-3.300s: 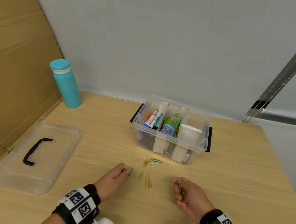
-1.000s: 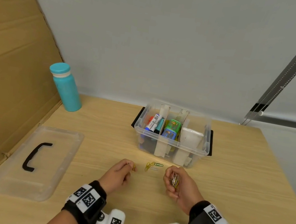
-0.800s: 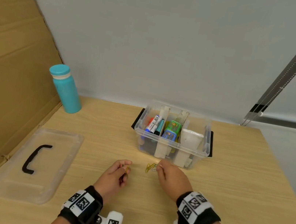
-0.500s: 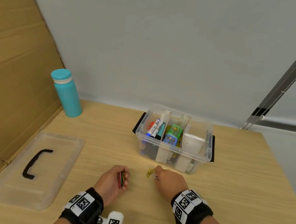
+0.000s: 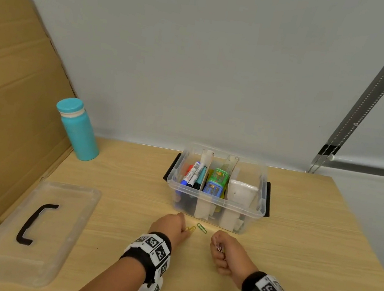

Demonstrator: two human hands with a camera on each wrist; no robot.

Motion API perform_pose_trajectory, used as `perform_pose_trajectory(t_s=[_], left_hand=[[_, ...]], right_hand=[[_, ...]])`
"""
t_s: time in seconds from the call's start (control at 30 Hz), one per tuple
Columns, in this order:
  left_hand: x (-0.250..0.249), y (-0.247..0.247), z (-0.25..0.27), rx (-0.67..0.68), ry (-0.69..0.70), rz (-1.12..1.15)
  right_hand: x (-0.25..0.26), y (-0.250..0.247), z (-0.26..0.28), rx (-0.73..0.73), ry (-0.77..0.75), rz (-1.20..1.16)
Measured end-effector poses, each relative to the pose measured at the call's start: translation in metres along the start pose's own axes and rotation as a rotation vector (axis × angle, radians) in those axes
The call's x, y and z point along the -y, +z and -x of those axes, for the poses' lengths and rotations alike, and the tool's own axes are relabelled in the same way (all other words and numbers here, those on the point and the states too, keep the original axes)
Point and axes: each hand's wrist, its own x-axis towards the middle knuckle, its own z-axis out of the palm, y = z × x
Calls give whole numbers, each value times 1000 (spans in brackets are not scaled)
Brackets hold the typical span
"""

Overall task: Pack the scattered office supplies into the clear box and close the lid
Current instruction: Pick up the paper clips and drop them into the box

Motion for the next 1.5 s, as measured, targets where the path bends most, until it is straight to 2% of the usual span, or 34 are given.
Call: perform_pose_trajectory(t_s=[0.03,0.1,0.17,0.23,0.37,0.47,0.57,0.63,0.77,0.9,0.97,1.07,1.27,1.4,1.5], left_hand=[[0,2,0,-5,1,3],[1,4,1,-8,5,-9],[1,4,2,10,2,-47],[3,4,4,28,3,-92],[5,4,9,14,62,-256],[11,4,11,-4,84,-263],[17,2,18,-19,89,-207],[27,2,25,-35,101,-99],[57,9,39,-123,161,260],[81,8,50,-201,158,500],[87,6,52,-226,147,573],[91,4,55,-243,132,614],[92,5,60,-247,150,623],[89,4,62,-264,160,630],[86,4,62,-284,170,649]], right_hand=[[1,-4,3,40,17,-221],[2,-9,8,85,10,-440],[3,-11,7,77,6,-467],[6,-9,5,42,-2,-386],[15,2,-5,-126,-80,4],[18,14,-14,-254,-211,635],[15,29,-25,-333,-251,1219],[16,37,-29,-313,-257,1414],[19,43,-36,-270,-217,1575],[16,45,-37,-243,-241,1593],[16,45,-38,-262,-190,1527],[14,46,-40,-289,-91,1418],[3,38,-31,-249,-83,1319],[-9,20,-8,-218,-205,1052],[2,11,20,-286,-436,893]])
